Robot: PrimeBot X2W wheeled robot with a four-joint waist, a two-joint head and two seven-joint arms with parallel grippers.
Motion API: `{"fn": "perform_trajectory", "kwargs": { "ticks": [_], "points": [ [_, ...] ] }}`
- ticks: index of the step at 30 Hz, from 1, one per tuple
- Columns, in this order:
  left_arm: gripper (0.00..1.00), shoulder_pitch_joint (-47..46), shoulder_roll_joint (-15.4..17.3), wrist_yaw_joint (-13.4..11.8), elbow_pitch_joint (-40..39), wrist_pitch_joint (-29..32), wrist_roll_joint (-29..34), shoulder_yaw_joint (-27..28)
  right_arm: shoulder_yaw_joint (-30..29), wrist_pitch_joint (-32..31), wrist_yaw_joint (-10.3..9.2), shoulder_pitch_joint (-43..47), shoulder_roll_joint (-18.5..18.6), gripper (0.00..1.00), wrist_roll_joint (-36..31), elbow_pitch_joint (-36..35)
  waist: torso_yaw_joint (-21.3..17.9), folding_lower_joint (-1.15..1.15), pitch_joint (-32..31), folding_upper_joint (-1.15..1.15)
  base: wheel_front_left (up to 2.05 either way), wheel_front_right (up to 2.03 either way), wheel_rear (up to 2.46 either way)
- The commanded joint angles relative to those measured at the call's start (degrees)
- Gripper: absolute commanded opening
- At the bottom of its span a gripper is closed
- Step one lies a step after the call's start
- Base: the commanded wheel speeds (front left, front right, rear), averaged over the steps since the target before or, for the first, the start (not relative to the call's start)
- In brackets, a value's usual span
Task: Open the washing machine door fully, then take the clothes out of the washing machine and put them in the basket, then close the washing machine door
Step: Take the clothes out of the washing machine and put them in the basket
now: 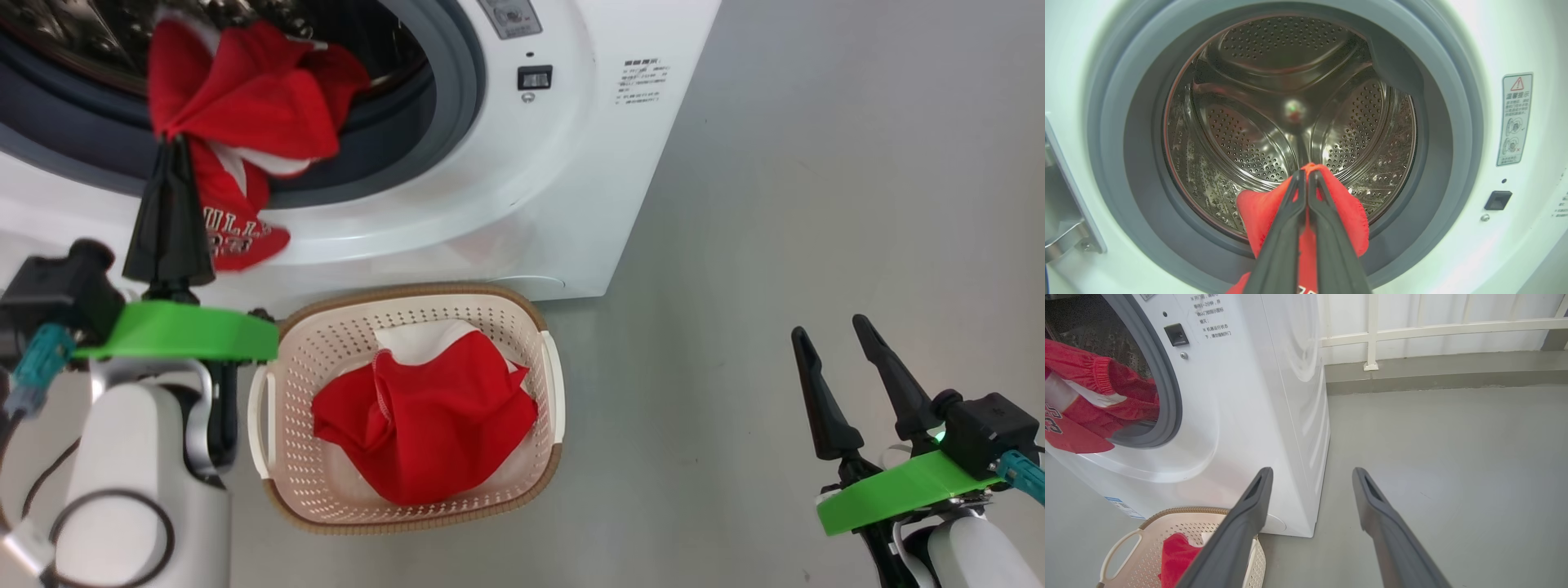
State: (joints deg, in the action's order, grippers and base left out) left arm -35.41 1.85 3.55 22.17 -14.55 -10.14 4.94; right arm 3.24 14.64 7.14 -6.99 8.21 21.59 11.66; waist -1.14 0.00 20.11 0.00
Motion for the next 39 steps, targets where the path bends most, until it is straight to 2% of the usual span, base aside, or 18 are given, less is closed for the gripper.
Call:
{"fn": "perform_trajectory", "kwargs": {
  "ticks": [1, 8, 15, 20, 32, 39],
  "points": [
    [0.00, 1.8, 1.3, 0.2, -3.4, -0.4, 0.3, 2.0, 0.9, 0.4, 0.35, 1.1, 0.8, 1.00, 0.0, -1.4, 0.2, 0.00, -0.6, 0.00, 0.00, 0.00, 0.00],
    [0.00, 7.0, 1.1, -0.3, -12.3, -0.4, -0.3, 1.7, 0.3, 0.4, 0.35, 1.8, 0.9, 1.00, -0.1, -1.8, 0.6, 0.00, -1.0, 0.00, 0.00, 0.00, 0.00],
    [0.00, 11.3, 1.0, -2.3, -22.0, -0.4, -1.9, 0.2, 0.1, 0.4, 0.35, 1.7, 0.9, 1.00, -0.2, -1.8, 1.0, 0.00, -0.7, 0.00, 0.00, 0.00, 0.00],
    [0.00, 13.2, 1.0, -3.5, -25.6, -0.4, -2.2, -1.1, 0.1, 0.4, 0.35, 1.6, 0.8, 1.00, -0.2, -1.8, 1.1, 0.00, -0.5, 0.00, 0.00, 0.00, 0.00],
    [0.00, 16.0, 1.0, -4.8, -19.9, -0.4, -4.0, -4.6, 0.9, 0.4, 0.35, 1.0, 0.6, 1.00, -0.2, -1.8, 0.4, 0.00, 0.7, 0.00, 0.00, 0.00, 0.00],
    [0.00, 16.7, 1.0, -5.6, -12.4, -0.4, -5.5, -7.8, 1.6, 0.4, 0.35, 0.2, 0.2, 1.00, -0.1, -1.9, -0.1, 0.00, 2.8, 0.00, 0.00, 0.00, 0.00]
  ]
}}
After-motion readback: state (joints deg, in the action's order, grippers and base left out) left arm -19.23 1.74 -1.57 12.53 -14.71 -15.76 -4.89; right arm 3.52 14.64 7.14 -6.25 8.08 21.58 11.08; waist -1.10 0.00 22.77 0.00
